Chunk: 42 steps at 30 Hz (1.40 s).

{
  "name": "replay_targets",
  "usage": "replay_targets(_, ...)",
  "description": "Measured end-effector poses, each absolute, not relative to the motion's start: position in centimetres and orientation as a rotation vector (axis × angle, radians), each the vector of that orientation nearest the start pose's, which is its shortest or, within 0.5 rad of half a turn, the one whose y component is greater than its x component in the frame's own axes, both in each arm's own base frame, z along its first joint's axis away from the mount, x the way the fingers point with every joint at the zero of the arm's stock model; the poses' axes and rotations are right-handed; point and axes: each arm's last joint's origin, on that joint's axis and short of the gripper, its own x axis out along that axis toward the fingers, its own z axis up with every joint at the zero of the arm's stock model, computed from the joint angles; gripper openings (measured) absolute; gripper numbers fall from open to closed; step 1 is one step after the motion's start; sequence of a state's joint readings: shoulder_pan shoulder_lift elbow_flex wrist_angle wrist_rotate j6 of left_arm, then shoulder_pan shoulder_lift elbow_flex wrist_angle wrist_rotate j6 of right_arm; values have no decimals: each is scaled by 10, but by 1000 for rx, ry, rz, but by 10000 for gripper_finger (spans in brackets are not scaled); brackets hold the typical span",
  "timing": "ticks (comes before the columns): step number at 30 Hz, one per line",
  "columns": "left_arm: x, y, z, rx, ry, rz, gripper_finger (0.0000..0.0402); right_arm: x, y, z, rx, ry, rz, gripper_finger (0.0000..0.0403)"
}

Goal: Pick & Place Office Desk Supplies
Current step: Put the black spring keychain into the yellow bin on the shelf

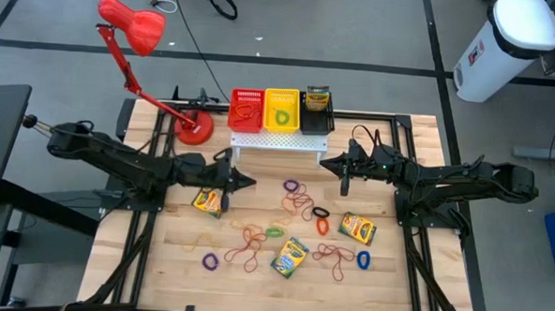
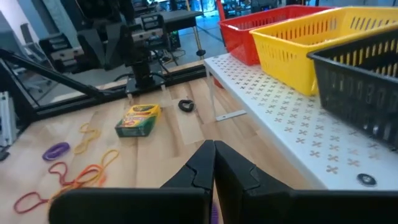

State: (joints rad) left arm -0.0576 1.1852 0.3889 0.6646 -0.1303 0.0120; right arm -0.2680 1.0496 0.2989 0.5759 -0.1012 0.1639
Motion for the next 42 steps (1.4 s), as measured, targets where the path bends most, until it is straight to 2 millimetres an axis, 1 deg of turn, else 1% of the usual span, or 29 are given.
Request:
replay_targets(5,243,-19,192,54,83,50,8,197,-50,192,208,161,-137,19)
replay_targets(10,250,-23,182,61,34,118,7,198,-49,193,205,158,-105,19)
replay_targets(13,243,-24,175,49,-23,142,7,197,-49,191,208,178,-106,19)
replay_targets(16,230,-22,170,23,-89,165,7,198,-49,189,207,222,-109,19)
replay_targets(20,215,-19,164,-18,-128,188,7,201,-50,192,219,305,-127,19)
replay_targets(23,211,-19,160,-11,-109,183,7,203,-45,192,207,392,-186,19)
replay_targets(26,211,-19,159,-8,-105,185,7,205,-36,193,180,470,-227,19)
replay_targets(31,211,-19,159,-7,-102,183,7,209,-18,204,148,568,-264,21)
replay_targets(34,211,-19,159,-5,-102,184,8,209,-8,210,148,612,-298,38)
replay_targets(37,211,-19,159,-5,-102,184,8,209,1,210,149,636,-319,72)
replay_targets(40,211,-19,159,-5,-102,184,8,210,8,203,167,688,-302,111)
replay_targets(42,211,-19,159,-5,-102,184,8,211,11,194,199,753,-284,133)
